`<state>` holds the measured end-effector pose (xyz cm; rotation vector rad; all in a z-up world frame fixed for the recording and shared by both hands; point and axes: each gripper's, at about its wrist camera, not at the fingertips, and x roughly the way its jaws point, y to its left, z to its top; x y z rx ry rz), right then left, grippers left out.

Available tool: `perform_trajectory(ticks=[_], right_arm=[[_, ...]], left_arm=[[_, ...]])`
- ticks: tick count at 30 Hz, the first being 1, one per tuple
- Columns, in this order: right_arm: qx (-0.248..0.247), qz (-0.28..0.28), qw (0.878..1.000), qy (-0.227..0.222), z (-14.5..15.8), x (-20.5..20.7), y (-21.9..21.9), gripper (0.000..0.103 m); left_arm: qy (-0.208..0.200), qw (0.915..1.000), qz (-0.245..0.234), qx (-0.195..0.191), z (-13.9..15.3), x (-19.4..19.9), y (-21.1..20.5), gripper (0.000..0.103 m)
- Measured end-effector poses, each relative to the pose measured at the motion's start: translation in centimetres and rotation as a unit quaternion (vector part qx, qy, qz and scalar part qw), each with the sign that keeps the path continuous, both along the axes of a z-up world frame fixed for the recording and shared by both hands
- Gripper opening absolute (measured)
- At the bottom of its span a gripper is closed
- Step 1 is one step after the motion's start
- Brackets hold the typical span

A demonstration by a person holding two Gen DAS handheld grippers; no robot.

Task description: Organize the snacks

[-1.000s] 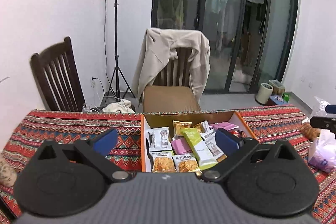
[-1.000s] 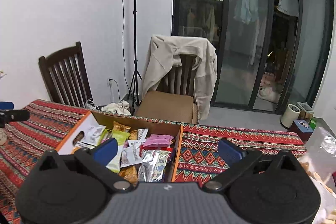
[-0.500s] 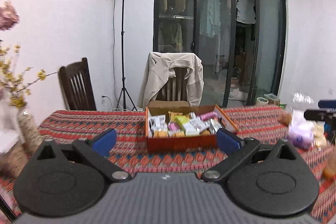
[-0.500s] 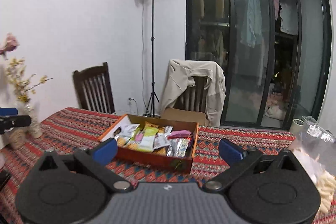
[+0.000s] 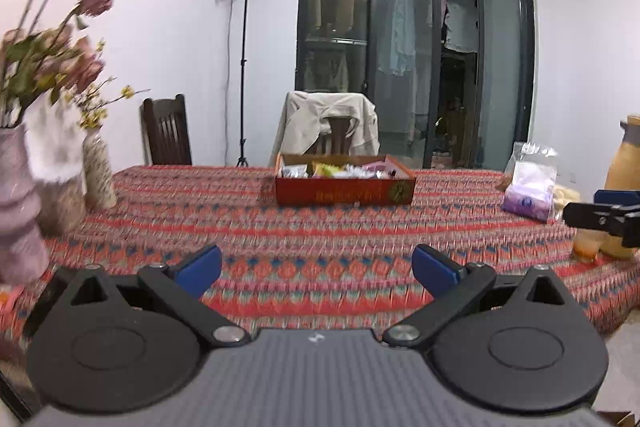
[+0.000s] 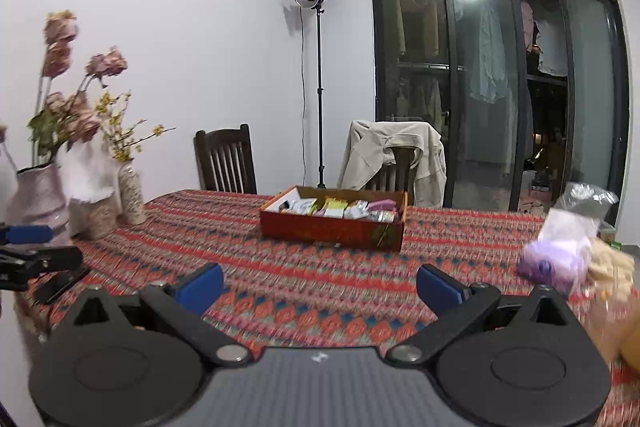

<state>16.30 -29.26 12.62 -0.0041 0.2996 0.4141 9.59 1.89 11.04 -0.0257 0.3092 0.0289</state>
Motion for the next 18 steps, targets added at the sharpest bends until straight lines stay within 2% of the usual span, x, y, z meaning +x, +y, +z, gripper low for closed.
perform_trajectory(ticks=[6, 9, 14, 18], right_arm=[[0.007, -0.017, 1.0, -0.021, -3.8, -6.5, 1.7, 0.103], [0.002, -0.024, 0.999, -0.03, -5.8, -9.0, 3.1, 0.103], [0.002, -0.082, 0.996, -0.036, -9.6, -10.6, 5.6, 0.103], [0.01, -0.076, 0.997, -0.016, -11.8, -11.5, 6.3, 0.103]], left_arm=[[0.009, 0.9993, 0.033, 0.015, -4.2, -4.3, 0.2, 0.103], [0.012, 0.9983, 0.042, 0.038, -6.6, -5.5, -0.3, 0.103], [0.009, 0.999, 0.026, 0.036, -8.4, -6.3, -1.0, 0.103], [0.015, 0.9992, 0.016, 0.034, -9.6, -7.0, -1.4, 0.103]])
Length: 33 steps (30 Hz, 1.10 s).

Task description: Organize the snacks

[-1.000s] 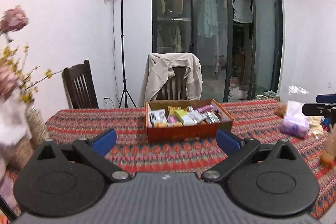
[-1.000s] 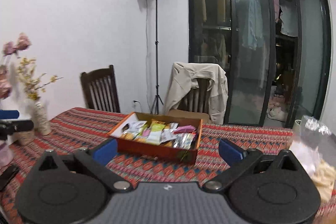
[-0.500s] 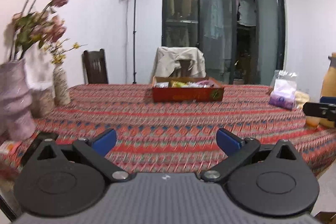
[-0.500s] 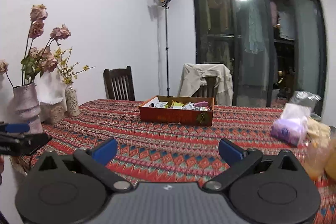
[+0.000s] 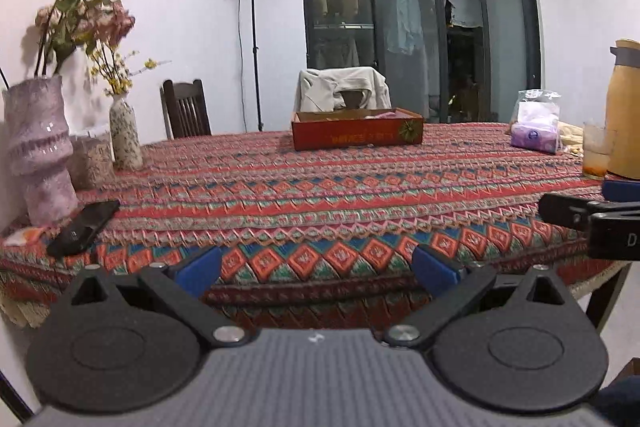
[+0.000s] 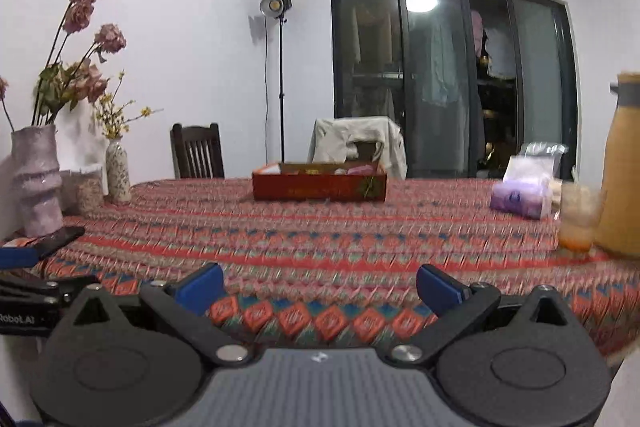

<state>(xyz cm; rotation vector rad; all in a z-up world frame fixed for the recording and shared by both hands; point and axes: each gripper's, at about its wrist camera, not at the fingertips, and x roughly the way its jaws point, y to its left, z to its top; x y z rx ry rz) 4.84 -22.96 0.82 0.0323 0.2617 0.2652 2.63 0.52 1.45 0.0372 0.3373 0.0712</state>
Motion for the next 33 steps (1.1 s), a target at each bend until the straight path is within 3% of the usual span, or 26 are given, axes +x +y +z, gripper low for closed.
perform_trajectory(ticks=[3, 15, 33], right_arm=[[0.002, 0.006, 1.0, 0.002, -0.39, 0.03, 0.11, 0.103], [0.014, 0.027, 0.999, 0.009, -0.58, 0.14, 0.08, 0.103], [0.017, 0.022, 1.0, 0.004, -0.43, 0.26, -0.2, 0.103]], left_arm=[[0.005, 0.9999, -0.002, -0.011, -0.31, -0.1, -0.02, 0.103], [-0.01, 0.9999, -0.008, 0.002, 0.09, -0.54, -0.63, 0.103], [-0.008, 0.9999, -0.007, 0.001, 0.08, -0.56, -0.39, 0.103]])
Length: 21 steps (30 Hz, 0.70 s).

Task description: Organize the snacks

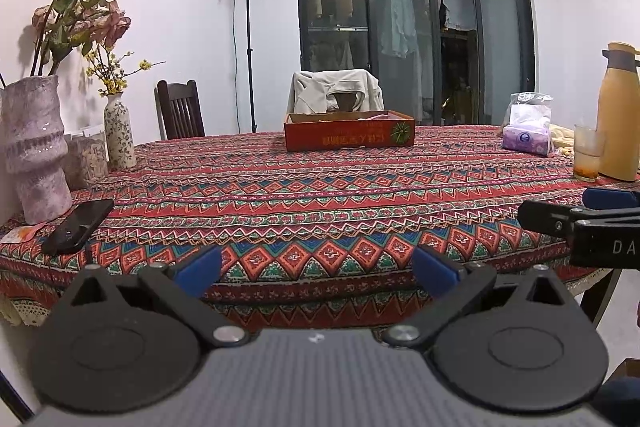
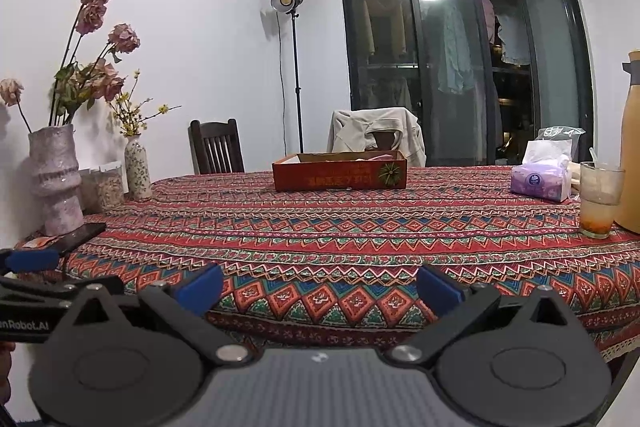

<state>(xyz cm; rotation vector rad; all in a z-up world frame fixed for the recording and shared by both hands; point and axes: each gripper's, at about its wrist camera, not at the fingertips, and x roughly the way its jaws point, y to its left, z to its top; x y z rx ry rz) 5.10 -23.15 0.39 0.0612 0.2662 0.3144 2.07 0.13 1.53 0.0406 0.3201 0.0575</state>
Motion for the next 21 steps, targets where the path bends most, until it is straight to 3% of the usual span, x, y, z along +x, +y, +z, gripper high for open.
perform_trajectory(ticks=[21], right_arm=[[0.005, 0.005, 1.0, -0.002, -0.03, -0.16, -0.06, 0.103]], left_arm=[[-0.002, 1.0, 0.0, 0.004, 0.11, -0.05, 0.02, 0.103]])
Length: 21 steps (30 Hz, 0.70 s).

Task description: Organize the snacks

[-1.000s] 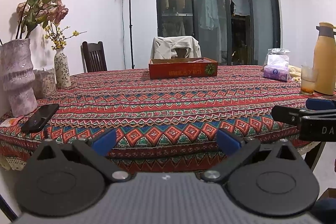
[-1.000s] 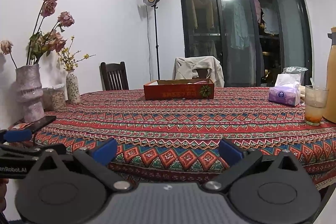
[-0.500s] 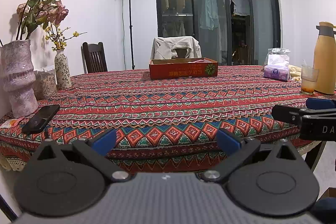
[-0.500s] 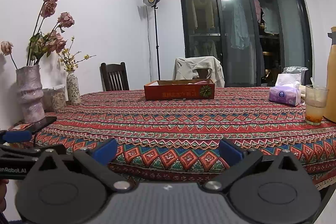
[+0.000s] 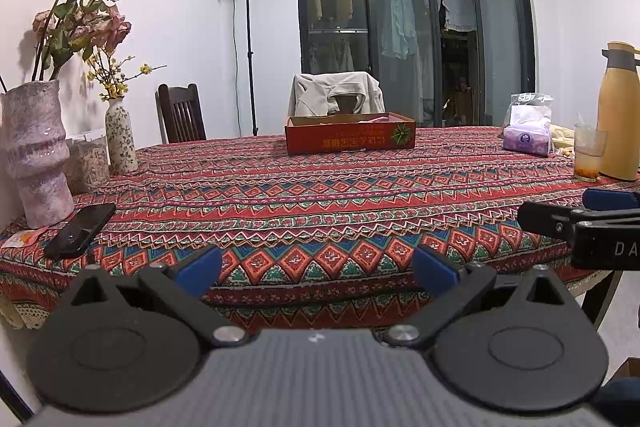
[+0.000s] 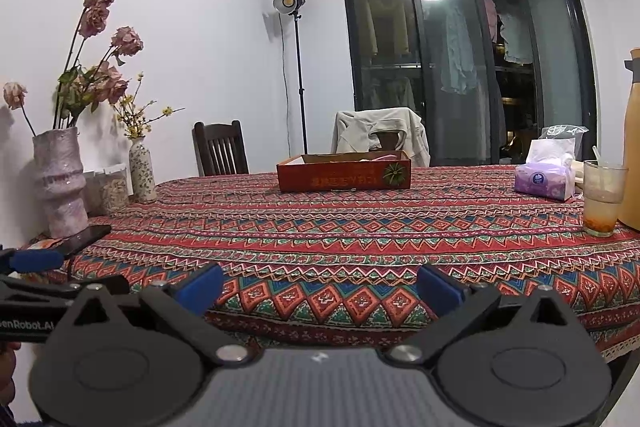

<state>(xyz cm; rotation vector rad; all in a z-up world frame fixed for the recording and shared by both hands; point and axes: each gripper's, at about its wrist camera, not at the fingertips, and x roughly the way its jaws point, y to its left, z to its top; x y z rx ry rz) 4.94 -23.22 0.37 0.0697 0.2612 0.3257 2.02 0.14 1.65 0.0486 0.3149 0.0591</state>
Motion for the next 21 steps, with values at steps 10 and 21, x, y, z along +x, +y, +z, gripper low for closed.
perform_trajectory(ticks=[10, 21], right_arm=[[0.003, -0.001, 1.0, -0.002, -0.01, -0.04, -0.23, 0.103], [0.001, 0.0, 1.0, -0.005, -0.01, -0.1, -0.25, 0.103]], left_arm=[[0.0, 1.0, 0.0, 0.0, -0.02, -0.04, 0.06, 0.103], [0.0, 1.0, 0.002, 0.0, 0.04, -0.02, 0.18, 0.103]])
